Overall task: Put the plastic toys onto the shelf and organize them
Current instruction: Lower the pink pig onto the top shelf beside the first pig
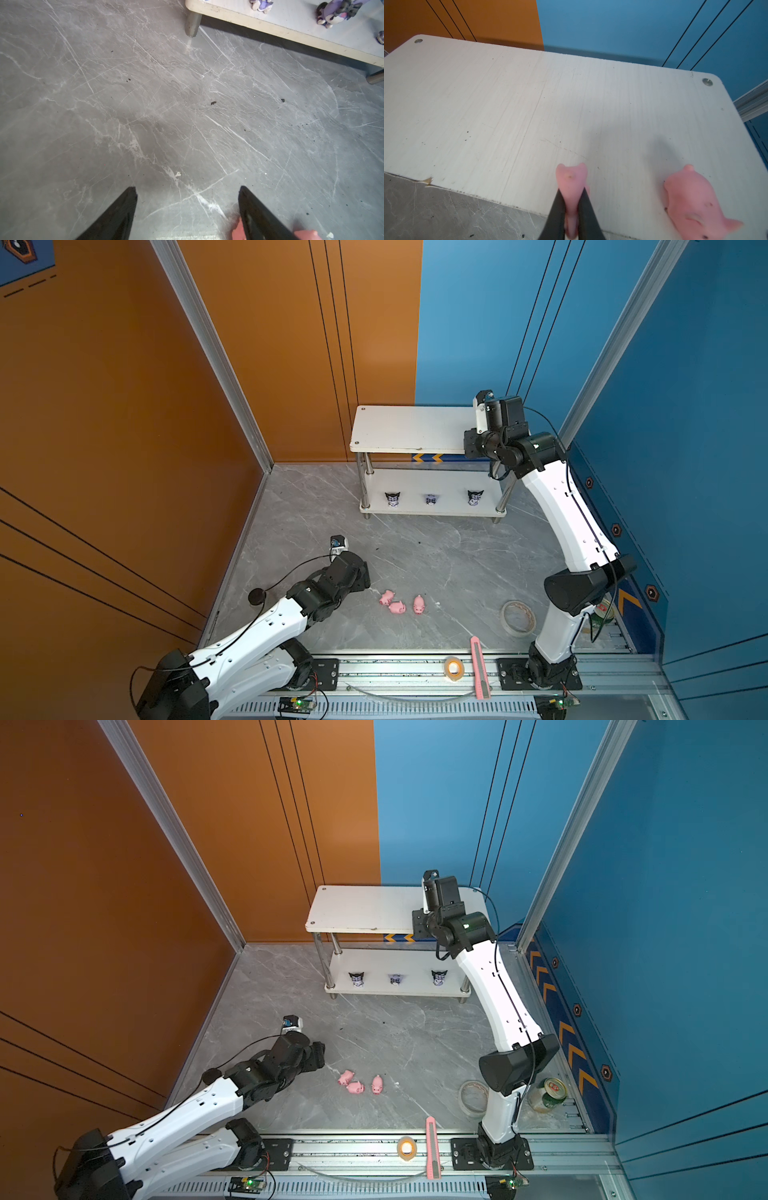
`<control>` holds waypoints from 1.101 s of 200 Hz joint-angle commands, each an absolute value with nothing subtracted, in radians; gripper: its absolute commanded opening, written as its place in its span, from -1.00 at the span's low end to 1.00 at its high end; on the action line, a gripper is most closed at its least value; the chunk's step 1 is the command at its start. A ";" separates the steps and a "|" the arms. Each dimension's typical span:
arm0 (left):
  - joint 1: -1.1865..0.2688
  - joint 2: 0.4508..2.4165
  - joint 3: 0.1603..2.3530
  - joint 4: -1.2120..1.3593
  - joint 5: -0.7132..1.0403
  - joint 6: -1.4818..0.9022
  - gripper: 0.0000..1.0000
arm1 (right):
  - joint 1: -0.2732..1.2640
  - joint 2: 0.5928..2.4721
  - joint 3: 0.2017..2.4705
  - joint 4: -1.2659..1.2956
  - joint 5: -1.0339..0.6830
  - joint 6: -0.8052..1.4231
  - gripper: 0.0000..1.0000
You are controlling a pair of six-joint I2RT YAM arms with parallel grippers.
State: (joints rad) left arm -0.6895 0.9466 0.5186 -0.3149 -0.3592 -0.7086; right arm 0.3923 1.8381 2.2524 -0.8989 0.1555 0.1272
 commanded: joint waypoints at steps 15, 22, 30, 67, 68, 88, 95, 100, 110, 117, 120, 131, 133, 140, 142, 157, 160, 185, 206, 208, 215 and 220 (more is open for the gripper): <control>-0.699 0.948 0.542 -0.325 -0.382 -0.714 0.58 | 0.379 1.850 2.254 -0.916 0.142 0.151 -0.67; -0.699 0.948 0.541 -0.325 -0.381 -0.713 0.58 | 0.377 1.850 2.250 -0.917 0.140 0.150 -0.64; -0.699 0.948 0.542 -0.325 -0.381 -0.714 0.57 | 0.377 1.848 2.248 -0.917 0.138 0.152 -0.60; -0.699 0.951 0.541 -0.323 -0.382 -0.714 0.58 | 0.371 1.845 2.243 -0.916 0.137 0.155 -0.40; -0.699 0.951 0.541 -0.323 -0.381 -0.714 0.58 | 0.371 1.845 2.243 -0.915 0.137 0.155 -0.39; -0.699 0.952 0.540 -0.324 -0.380 -0.716 0.58 | 0.370 1.845 2.242 -0.914 0.135 0.154 -0.32; -0.700 0.950 0.539 -0.324 -0.380 -0.718 0.58 | 0.368 1.845 2.241 -0.915 0.136 0.155 -0.30; -0.700 0.950 0.538 -0.324 -0.379 -0.717 0.58 | 0.369 1.844 2.241 -0.915 0.137 0.155 -0.29; -0.701 0.946 0.536 -0.324 -0.381 -0.717 0.58 | 0.368 1.844 2.241 -0.914 0.136 0.155 -0.27; -0.701 0.945 0.535 -0.324 -0.382 -0.717 0.58 | 0.367 1.843 2.241 -0.915 0.136 0.155 -0.25; -0.701 0.943 0.535 -0.324 -0.382 -0.717 0.58 | 0.367 1.844 2.240 -0.915 0.136 0.155 -0.24; -0.701 0.941 0.534 -0.324 -0.382 -0.718 0.58 | 0.365 1.843 2.241 -0.913 0.136 0.154 -0.22; -0.701 0.941 0.534 -0.324 -0.382 -0.718 0.58 | 0.365 1.844 2.241 -0.914 0.136 0.155 -0.21; -0.701 0.939 0.534 -0.325 -0.383 -0.717 0.58 | 0.366 1.844 2.239 -0.911 0.133 0.156 -0.19; -0.700 0.940 0.533 -0.325 -0.382 -0.717 0.58 | 0.365 1.844 2.238 -0.911 0.132 0.156 -0.18; -0.700 0.939 0.533 -0.325 -0.383 -0.718 0.58 | 0.365 1.844 2.236 -0.907 0.123 0.161 -0.15; -0.701 0.940 0.533 -0.325 -0.384 -0.718 0.58 | 0.366 1.844 2.237 -0.907 0.123 0.164 -0.15; -0.700 0.939 0.531 -0.326 -0.384 -0.719 0.58 | 0.365 1.846 2.234 -0.897 0.117 0.171 -0.10; -0.700 0.937 0.529 -0.325 -0.384 -0.718 0.58 | 0.365 1.846 2.235 -0.893 0.117 0.174 -0.08; -0.700 0.936 0.528 -0.326 -0.384 -0.718 0.58 | 0.365 1.845 2.234 -0.893 0.118 0.174 -0.08; -0.701 0.935 0.528 -0.327 -0.385 -0.718 0.58 | 0.366 1.847 2.234 -0.892 0.119 0.174 -0.05; -0.700 0.932 0.528 -0.328 -0.386 -0.719 0.58 | 0.365 1.846 2.234 -0.891 0.119 0.174 -0.03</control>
State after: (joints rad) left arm -0.6941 0.9463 0.5186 -0.3149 -0.3599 -0.7086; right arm 0.3717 1.8404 2.2456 -0.8982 0.1303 0.1581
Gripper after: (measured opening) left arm 0.788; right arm 0.467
